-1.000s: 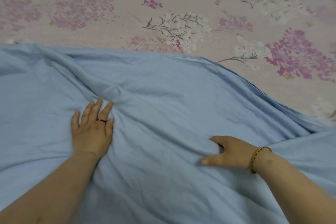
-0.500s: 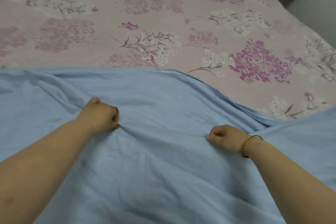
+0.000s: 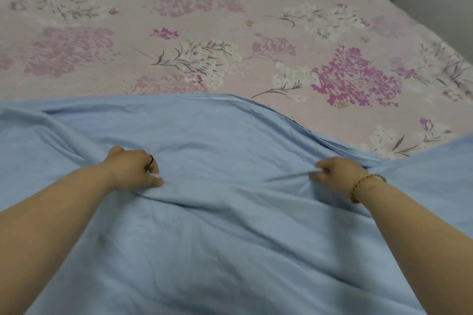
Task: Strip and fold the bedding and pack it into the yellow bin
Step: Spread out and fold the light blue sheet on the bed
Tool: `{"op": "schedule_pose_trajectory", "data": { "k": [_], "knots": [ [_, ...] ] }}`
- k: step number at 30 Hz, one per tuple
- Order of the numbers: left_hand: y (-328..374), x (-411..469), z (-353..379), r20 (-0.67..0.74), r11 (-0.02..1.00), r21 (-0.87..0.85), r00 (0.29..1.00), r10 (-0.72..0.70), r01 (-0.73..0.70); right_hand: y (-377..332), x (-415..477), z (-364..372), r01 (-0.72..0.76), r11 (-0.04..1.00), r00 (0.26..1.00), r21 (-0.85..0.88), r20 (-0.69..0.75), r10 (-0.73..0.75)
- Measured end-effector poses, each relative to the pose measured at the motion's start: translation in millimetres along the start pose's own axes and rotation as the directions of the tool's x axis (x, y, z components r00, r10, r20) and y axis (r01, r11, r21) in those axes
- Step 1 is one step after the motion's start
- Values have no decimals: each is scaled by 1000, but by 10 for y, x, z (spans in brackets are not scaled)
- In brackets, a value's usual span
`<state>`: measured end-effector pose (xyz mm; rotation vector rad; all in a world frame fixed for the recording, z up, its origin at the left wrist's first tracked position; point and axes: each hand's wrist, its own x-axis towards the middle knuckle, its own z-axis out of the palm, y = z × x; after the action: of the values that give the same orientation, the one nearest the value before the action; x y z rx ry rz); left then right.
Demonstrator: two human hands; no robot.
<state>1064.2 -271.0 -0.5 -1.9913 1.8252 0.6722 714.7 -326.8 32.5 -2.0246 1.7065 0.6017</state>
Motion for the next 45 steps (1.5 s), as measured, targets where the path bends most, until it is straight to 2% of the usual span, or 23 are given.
{"op": "schedule_pose_trajectory", "data": {
  "k": [2, 3, 5, 7, 9, 12, 14, 17, 20, 22, 25, 28, 31, 33, 34, 36, 38, 39, 41, 45],
  "knots": [
    [40, 58, -162, -193, 995, 92, 981, -9, 27, 16, 135, -162, -16, 998, 971, 62, -237, 30],
    [87, 112, -243, -337, 993, 107, 942, -7, 46, 26, 208, -228, -47, 996, 942, 79, -329, 71],
    [205, 220, -336, -598, 993, 80, 801, -22, 87, 40, 346, -290, -121, 988, 882, 101, -446, 153],
    [324, 342, -364, -691, 992, 23, 719, -75, 126, 54, 510, -286, -165, 973, 832, 164, -506, 226],
    [373, 510, -291, -680, 987, -47, 719, -144, 154, 31, 641, -247, -194, 962, 809, 191, -524, 267],
    [360, 686, 17, -554, 967, -204, 796, -243, 153, -17, 795, -135, -216, 967, 806, 138, -534, 256],
    [344, 767, 302, -468, 949, -288, 845, -259, 131, -30, 912, -14, -254, 963, 817, 86, -514, 261],
    [311, 913, 572, -494, 951, -285, 832, -255, 122, -13, 1145, 287, -290, 955, 828, 54, -487, 279],
    [310, 993, 640, -578, 955, -274, 774, -258, 114, -26, 1281, 435, -285, 946, 780, 157, -535, 324],
    [314, 1021, 669, -597, 958, -261, 760, -257, 118, -28, 1289, 431, -277, 944, 774, 179, -541, 330],
    [324, 1012, 659, -557, 957, -237, 784, -274, 166, -51, 1171, 394, -248, 965, 796, 83, -551, 252],
    [368, 969, 583, -460, 955, -199, 840, -288, 219, -60, 851, 540, -197, 978, 864, -66, -483, 141],
    [451, 803, 537, -371, 947, -172, 872, -319, 273, 57, 299, 990, -143, 985, 889, -94, -450, 86],
    [567, 580, 578, -333, 931, -247, 878, -343, 270, 222, 1, 1281, -169, 984, 896, -50, -424, 133],
    [681, 412, 672, -347, 933, -273, 880, -324, 236, 321, -114, 1394, -173, 984, 895, -40, -424, 140],
    [1030, 33, 1010, -473, 957, -279, 857, -206, 76, 439, -216, 1533, -157, 988, 905, -10, -402, 140],
    [1349, -280, 1352, -472, 956, -284, 879, -70, -77, 450, -199, 1564, -138, 990, 898, -4, -422, 123],
    [1434, -351, 1434, -446, 960, -260, 895, -27, -101, 431, -178, 1552, -139, 990, 900, 13, -415, 131],
    [1502, -373, 1529, -409, 968, -244, 911, -41, -66, 425, -143, 1595, -127, 992, 905, 16, -408, 123],
    [1526, -317, 1483, -400, 979, -204, 914, -59, -27, 452, -116, 1674, -98, 993, 861, 59, -495, 115]
  ]
}}
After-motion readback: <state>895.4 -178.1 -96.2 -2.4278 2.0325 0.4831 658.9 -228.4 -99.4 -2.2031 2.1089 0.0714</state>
